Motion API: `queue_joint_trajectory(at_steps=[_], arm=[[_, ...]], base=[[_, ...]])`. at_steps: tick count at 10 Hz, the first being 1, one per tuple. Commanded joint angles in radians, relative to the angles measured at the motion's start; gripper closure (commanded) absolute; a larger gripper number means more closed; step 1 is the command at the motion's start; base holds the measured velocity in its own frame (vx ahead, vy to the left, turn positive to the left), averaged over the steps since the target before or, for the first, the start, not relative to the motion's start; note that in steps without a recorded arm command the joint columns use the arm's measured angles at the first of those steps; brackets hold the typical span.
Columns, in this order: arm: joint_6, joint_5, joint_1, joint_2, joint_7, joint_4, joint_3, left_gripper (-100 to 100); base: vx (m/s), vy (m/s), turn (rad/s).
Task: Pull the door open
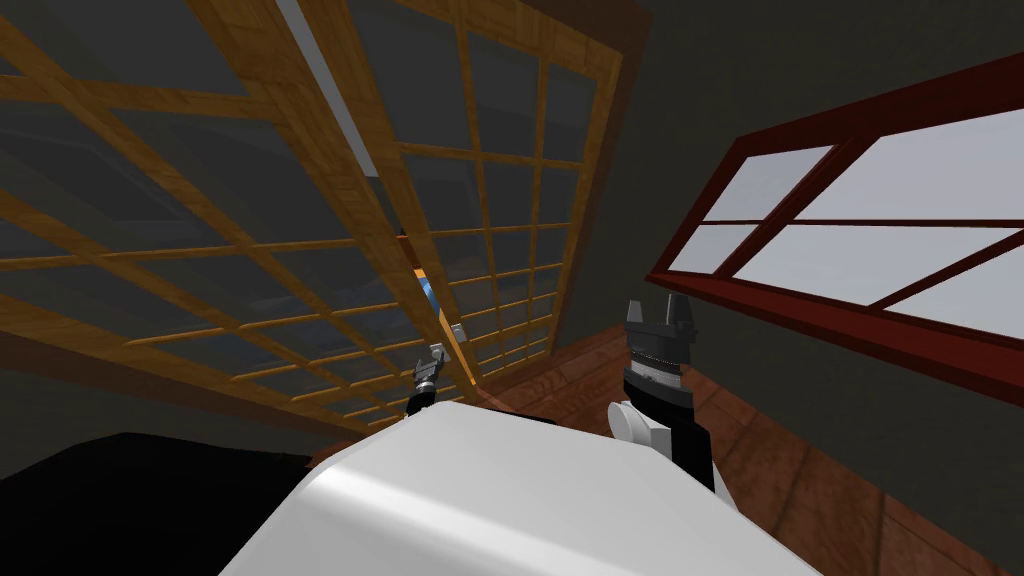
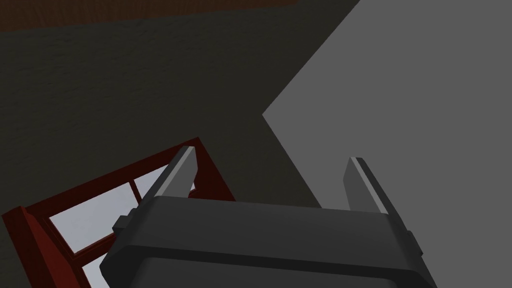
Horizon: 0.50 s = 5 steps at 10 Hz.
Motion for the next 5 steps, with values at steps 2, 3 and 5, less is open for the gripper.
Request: queue_joint_trajectory(at_steps=[2, 3, 5], arm=[[0.003, 0.014, 0.029, 0.023, 0.013, 0.015, 0.023, 100], [0.003, 0.014, 0.029, 0.023, 0.013, 0.015, 0.023, 100], [0.003, 0.014, 0.029, 0.023, 0.013, -0.004, 0.023, 100]], base=[[-0.044, -0.011, 0.008], [-0.016, -0.011, 0.025], [0.003, 0.002, 0.0]])
